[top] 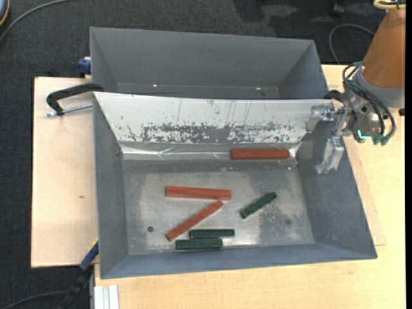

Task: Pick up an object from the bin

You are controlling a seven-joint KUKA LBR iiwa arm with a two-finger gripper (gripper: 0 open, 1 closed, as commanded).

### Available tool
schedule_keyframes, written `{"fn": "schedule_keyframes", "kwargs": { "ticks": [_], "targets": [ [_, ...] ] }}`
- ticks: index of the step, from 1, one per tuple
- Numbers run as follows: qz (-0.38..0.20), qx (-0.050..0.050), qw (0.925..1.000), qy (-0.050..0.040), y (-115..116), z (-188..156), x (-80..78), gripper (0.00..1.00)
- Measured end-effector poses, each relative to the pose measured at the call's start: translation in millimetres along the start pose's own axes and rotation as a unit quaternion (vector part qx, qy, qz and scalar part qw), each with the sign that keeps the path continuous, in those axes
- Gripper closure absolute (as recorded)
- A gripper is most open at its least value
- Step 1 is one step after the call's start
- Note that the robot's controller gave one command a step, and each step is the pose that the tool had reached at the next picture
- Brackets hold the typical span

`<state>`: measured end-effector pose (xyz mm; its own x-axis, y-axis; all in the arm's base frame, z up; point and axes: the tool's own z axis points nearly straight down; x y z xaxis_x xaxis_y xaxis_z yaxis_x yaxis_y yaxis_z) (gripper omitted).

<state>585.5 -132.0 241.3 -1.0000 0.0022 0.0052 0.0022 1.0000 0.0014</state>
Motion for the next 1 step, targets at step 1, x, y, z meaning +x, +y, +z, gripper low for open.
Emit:
{"fn": "schedule_keyframes", "kwargs": {
  "ticks": [1],
  "targets": [
    [-0.226, -0.001, 0.9742, -0.0003, 89.3, 173.5, 42.9, 0.0]
  ]
}}
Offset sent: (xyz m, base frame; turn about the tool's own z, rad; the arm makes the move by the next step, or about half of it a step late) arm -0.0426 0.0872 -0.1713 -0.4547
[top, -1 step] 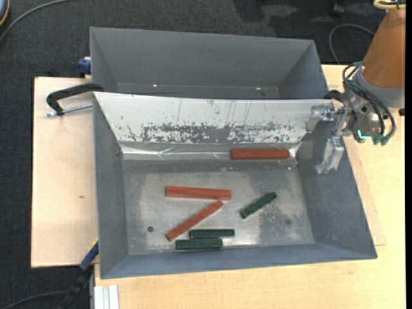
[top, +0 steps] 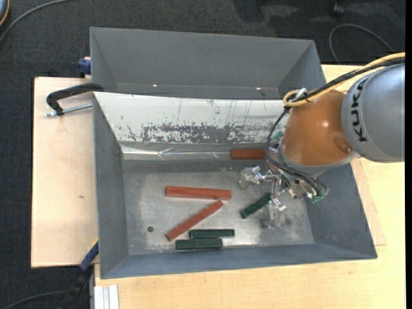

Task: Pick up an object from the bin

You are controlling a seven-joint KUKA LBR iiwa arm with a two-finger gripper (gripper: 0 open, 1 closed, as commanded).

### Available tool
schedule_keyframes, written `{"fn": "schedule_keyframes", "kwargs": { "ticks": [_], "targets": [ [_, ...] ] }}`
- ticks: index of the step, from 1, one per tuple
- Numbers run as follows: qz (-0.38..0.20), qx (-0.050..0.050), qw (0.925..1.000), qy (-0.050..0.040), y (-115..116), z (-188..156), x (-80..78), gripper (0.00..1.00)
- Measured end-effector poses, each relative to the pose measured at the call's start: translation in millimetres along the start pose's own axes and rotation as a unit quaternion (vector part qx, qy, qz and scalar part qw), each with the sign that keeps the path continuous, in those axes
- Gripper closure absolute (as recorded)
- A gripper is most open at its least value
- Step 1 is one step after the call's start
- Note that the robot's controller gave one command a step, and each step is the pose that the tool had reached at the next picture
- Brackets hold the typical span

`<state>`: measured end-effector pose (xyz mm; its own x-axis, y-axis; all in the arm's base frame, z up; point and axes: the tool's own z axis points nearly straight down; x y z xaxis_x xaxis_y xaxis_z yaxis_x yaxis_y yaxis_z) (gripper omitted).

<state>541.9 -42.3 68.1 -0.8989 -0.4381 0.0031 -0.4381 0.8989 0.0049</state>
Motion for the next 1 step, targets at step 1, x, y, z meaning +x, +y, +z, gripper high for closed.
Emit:
{"fn": "schedule_keyframes", "kwargs": {
  "ticks": [1],
  "targets": [
    [-0.048, 0.004, 0.9988, -0.0053, 17.4, -33.9, -3.7, 0.0]
  ]
}}
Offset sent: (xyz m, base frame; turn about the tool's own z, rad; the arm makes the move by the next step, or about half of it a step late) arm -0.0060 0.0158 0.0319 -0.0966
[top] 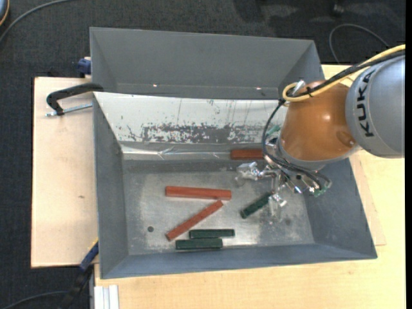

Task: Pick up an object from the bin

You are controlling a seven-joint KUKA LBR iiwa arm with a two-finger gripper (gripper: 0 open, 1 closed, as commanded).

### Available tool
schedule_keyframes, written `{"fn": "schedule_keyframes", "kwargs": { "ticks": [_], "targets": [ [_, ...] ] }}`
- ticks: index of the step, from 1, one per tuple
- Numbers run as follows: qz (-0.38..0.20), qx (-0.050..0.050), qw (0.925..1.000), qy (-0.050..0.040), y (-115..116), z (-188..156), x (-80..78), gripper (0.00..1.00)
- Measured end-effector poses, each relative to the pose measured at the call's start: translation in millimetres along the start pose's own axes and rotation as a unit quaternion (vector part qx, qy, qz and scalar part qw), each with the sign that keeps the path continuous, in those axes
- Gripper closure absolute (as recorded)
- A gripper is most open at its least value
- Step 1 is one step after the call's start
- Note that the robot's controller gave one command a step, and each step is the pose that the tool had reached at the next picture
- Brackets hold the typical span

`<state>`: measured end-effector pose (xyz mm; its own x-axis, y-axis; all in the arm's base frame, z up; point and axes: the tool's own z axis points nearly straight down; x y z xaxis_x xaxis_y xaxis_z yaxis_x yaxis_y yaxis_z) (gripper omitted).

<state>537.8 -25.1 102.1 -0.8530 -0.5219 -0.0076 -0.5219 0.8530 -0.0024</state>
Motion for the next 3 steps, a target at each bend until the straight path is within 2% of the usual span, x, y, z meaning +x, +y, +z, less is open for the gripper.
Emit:
{"fn": "schedule_keyframes", "kwargs": {
  "ticks": [1, 2, 3],
  "targets": [
    [-0.043, 0.0, 0.9991, 0.0008, -11.9, -2.1, 8.9, 0.0],
    [-0.121, -0.003, 0.9927, 0.0041, -4.4, 32.4, 10.1, 0.0],
    [-0.12, -0.002, 0.9928, 0.0031, -4.2, 31.7, 9.1, 0.0]
  ]
}}
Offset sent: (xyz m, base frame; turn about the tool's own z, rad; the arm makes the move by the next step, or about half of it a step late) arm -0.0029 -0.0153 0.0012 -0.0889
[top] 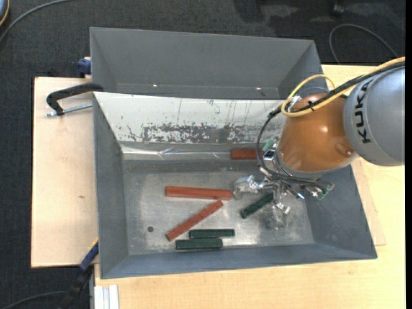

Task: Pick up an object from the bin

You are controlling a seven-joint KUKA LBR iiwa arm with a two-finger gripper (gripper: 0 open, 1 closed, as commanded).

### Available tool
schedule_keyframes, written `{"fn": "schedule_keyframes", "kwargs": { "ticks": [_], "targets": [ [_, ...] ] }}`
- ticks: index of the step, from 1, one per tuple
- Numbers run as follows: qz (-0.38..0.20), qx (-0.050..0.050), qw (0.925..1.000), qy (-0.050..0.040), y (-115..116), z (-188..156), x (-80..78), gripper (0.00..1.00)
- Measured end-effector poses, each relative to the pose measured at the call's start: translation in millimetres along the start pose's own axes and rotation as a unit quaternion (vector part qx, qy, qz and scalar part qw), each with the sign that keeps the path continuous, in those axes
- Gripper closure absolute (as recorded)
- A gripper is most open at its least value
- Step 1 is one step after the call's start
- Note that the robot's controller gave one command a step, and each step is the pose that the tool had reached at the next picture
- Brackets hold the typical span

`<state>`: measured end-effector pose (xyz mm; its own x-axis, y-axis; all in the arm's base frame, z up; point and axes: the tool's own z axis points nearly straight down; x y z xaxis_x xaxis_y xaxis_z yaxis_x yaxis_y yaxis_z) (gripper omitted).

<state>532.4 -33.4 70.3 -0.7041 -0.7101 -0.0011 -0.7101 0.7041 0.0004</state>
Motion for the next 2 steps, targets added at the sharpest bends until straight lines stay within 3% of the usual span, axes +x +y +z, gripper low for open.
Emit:
{"fn": "schedule_keyframes", "kwargs": {
  "ticks": [1, 2],
  "targets": [
    [0.0, 0.0, 1.0, -0.0001, 0.0, 0.0, -0.1, 1.0],
    [0.0, 0.003, 1.0, -0.0029, -0.6, -26.9, -2.3, 1.0]
  ]
}}
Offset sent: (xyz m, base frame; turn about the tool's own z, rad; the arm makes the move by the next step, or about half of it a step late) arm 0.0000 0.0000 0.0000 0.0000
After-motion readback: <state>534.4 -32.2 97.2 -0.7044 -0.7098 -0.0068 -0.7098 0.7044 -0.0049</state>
